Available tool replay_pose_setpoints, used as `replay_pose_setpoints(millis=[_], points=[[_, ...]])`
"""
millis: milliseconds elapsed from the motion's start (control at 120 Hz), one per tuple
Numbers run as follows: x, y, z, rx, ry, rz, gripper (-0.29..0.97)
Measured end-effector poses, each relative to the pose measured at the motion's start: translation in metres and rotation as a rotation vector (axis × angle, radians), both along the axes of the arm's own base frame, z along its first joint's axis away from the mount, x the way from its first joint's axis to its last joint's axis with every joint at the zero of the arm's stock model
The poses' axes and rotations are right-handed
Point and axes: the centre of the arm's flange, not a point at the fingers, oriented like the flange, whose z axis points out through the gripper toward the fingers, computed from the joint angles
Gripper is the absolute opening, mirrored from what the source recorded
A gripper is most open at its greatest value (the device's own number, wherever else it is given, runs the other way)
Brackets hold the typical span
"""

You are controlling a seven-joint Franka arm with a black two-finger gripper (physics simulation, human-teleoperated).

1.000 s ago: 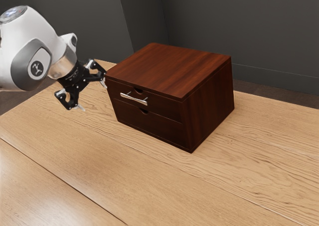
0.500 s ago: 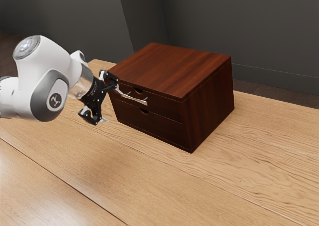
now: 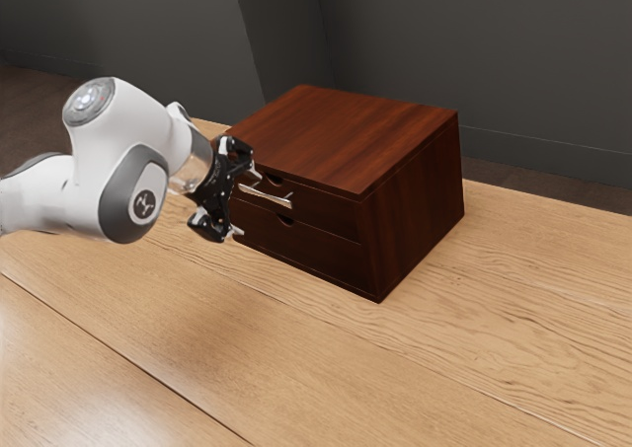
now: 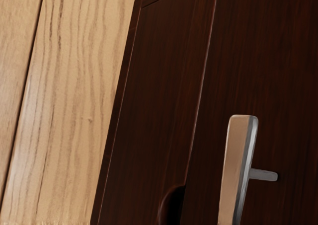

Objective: Pull the drawer handle with one arm to open the drawer

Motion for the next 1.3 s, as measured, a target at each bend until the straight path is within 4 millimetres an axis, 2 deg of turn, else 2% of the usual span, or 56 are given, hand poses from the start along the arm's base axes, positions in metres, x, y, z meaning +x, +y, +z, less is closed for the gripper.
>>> replay_pose_setpoints(millis=[217,308,517,650,817,967,1100,1300], points=[[0.007,-0.001,-0.008,-0.016,-0.005,0.026,0.68],[0.006,-0.003,-0.011,-0.027,-0.004,0.037,0.62],[0.004,-0.004,-0.012,-0.046,-0.002,0.058,0.28],[-0.001,0.001,-0.005,-0.059,0.001,0.080,0.08],[-0.013,-0.004,0.014,-0.082,0.013,0.092,-0.04],[-0.027,-0.009,0.005,-0.107,0.061,0.103,-0.11],[-0.046,-0.006,0.004,-0.127,0.079,0.124,-0.11],[-0.090,-0.008,0.012,-0.152,0.065,0.139,-0.07]])
